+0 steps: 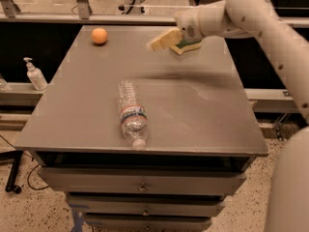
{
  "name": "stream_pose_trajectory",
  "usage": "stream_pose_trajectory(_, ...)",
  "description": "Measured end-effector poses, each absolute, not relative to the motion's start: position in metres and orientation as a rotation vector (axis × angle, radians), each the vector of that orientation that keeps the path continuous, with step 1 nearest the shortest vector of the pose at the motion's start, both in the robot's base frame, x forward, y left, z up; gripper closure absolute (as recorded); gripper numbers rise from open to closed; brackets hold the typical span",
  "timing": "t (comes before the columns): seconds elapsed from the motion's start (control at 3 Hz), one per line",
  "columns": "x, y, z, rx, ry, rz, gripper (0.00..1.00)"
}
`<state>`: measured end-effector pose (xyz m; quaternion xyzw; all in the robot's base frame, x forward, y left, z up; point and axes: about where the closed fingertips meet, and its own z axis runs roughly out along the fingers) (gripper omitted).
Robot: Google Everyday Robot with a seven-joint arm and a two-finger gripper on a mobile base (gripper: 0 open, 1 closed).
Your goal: Move orange near water bottle
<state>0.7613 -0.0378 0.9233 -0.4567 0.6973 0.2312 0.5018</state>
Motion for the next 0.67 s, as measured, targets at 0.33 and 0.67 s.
stream_pose_trajectory(0.33, 0.797, 0.011, 0.925, -1.141, 1.616, 0.568, 0.00)
stream_pose_trajectory(0.67, 0.818, 0.061, 0.920, -1.187, 1.580, 0.586, 0.00)
